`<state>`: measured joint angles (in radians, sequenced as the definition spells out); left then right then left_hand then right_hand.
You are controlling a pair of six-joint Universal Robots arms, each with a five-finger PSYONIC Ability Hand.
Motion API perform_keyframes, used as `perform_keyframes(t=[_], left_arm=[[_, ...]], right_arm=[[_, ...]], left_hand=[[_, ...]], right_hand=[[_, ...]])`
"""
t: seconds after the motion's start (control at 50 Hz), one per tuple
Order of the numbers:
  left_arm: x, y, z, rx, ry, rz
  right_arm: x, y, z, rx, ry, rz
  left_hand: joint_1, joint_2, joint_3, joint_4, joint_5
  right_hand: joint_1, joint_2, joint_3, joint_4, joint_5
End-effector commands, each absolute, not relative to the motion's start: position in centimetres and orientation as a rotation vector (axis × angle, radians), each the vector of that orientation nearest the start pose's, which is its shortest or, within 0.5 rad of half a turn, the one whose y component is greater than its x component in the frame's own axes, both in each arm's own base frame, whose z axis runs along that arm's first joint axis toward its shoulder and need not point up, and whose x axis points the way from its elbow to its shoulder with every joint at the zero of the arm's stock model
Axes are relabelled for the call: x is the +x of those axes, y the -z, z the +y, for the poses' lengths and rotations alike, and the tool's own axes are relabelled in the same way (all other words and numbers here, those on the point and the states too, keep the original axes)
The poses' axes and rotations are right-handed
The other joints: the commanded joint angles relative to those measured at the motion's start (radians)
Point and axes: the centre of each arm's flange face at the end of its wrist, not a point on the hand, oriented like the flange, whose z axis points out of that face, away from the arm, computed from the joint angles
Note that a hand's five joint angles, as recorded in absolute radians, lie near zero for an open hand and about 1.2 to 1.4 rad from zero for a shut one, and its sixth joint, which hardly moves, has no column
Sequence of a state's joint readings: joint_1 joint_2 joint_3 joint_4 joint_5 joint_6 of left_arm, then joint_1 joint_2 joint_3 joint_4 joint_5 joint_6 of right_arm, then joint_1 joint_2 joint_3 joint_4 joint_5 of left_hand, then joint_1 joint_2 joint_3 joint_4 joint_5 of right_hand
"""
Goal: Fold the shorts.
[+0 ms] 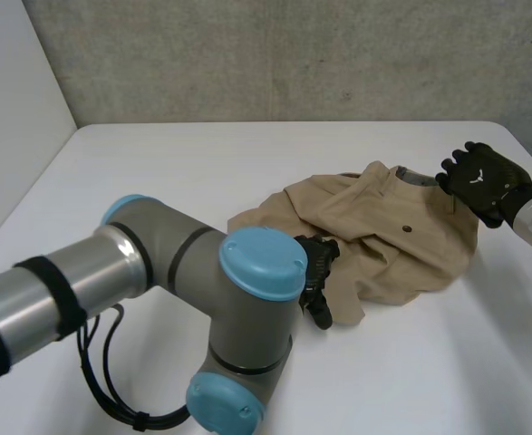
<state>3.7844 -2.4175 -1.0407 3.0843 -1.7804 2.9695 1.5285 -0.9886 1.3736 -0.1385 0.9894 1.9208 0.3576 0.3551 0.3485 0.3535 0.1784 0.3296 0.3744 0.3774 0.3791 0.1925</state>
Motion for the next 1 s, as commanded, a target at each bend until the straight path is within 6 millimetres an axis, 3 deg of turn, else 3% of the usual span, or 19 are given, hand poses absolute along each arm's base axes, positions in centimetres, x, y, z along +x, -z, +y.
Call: perform_keyframes(t=[0.02,0.12,0.14,0.2,0.26,0.34,0.36,0.42,0.44,0.5,0.56,0.58,0.66,0.74,0.76,0.84,0.88,0.94,1.0], left_arm=[[-42.1,-12.0,-18.2,0.907,1.906,2.886],[-42.0,-12.5,-18.7,0.846,1.98,2.846],[-41.7,-12.7,-19.2,0.805,2.0,2.827],[-41.1,-13.8,-20.0,0.743,2.04,2.799],[-40.0,-16.1,-21.0,0.674,2.096,2.773],[-38.2,-19.6,-22.0,0.581,2.186,2.73],[-37.4,-21.5,-22.1,0.545,2.235,2.706],[-35.8,-24.1,-22.4,0.478,2.304,2.663],[-34.7,-25.8,-22.5,0.435,2.347,2.632],[-33.1,-27.9,-22.1,0.41,2.389,2.609],[-31.5,-30.5,-20.8,0.44,2.445,2.602],[-31.1,-31.2,-20.4,0.451,2.457,2.604],[-29.0,-34.4,-18.4,0.488,2.499,2.616],[-27.0,-37.5,-16.7,0.473,2.583,2.59],[-26.3,-38.6,-16.4,0.433,2.637,2.571],[-25.2,-39.7,-16.9,0.331,2.691,2.548],[-24.7,-39.6,-17.5,0.293,2.681,2.541],[-24.1,-38.6,-19.4,0.228,2.617,2.553],[-24.6,-35.2,-22.6,0.197,2.437,2.657]], right_arm=[[16.8,-15.3,-40.7,-1.996,2.18,1.811],[16.8,-14.2,-41.4,-1.994,2.169,1.809],[16.8,-14.3,-41.4,-1.992,2.168,1.81],[17.0,-14.8,-41.3,-1.972,2.172,1.815],[17.1,-15.3,-40.8,-1.941,2.166,1.832],[17.2,-19.0,-39.8,-1.779,2.224,1.863],[17.1,-21.2,-39.3,-1.672,2.254,1.874],[16.9,-25.2,-38.0,-1.409,2.279,1.908],[16.8,-26.0,-37.7,-1.343,2.276,1.916],[16.6,-28.5,-36.3,-1.132,2.234,1.94],[16.7,-31.3,-34.5,-1.045,2.223,1.927],[16.7,-33.6,-32.7,-1.018,2.24,1.903],[16.8,-38.1,-28.6,-0.998,2.31,1.852],[16.8,-40.9,-26.2,-0.978,2.338,1.828],[16.8,-41.1,-25.9,-0.967,2.327,1.838],[16.9,-41.0,-25.6,-0.939,2.257,1.905],[16.9,-39.6,-26.7,-0.922,2.183,1.979],[18.0,-37.2,-28.2,-0.934,2.073,2.053],[20.3,-34.6,-29.1,-1.015,1.964,2.122]], left_hand=[[0.413,0.415,0.422,0.417,0.418],[0.915,0.917,0.924,0.919,0.92],[1.037,1.04,1.047,1.041,1.042],[1.039,1.041,1.048,1.043,1.043],[1.039,1.041,1.048,1.043,1.043],[1.039,1.041,1.048,1.043,1.043],[1.039,1.041,1.048,1.043,1.043],[1.039,1.041,1.048,1.043,1.043],[1.039,1.041,1.048,1.043,1.043],[1.039,1.041,1.048,1.043,1.043],[1.039,1.041,1.048,1.043,1.043],[1.039,1.041,1.048,1.043,1.043],[1.039,1.041,1.048,1.043,1.043],[1.039,1.041,1.048,1.043,1.043],[1.039,1.041,1.048,1.043,1.043],[1.039,1.041,1.048,1.043,1.043],[1.039,1.041,1.048,1.043,1.043],[1.039,1.041,1.048,1.043,1.043],[1.039,1.041,1.048,1.043,1.043]], right_hand=[[0.383,0.338,0.335,0.334,0.346],[1.065,1.02,1.017,1.016,1.028],[1.067,1.022,1.019,1.017,1.029],[1.067,1.022,1.019,1.017,1.029],[1.067,1.022,1.019,1.017,1.029],[1.067,1.022,1.019,1.017,1.029],[1.067,1.022,1.019,1.017,1.029],[1.067,1.022,1.019,1.017,1.029],[1.067,1.022,1.019,1.017,1.029],[1.067,1.022,1.019,1.017,1.029],[1.067,1.022,1.019,1.017,1.029],[1.067,1.022,1.019,1.017,1.029],[1.067,1.022,1.019,1.017,1.029],[1.067,1.022,1.019,1.017,1.029],[1.067,1.022,1.019,1.017,1.029],[1.067,1.022,1.019,1.017,1.029],[1.067,1.022,1.019,1.017,1.029],[1.067,1.022,1.019,1.017,1.029],[1.067,1.022,1.019,1.017,1.029]])
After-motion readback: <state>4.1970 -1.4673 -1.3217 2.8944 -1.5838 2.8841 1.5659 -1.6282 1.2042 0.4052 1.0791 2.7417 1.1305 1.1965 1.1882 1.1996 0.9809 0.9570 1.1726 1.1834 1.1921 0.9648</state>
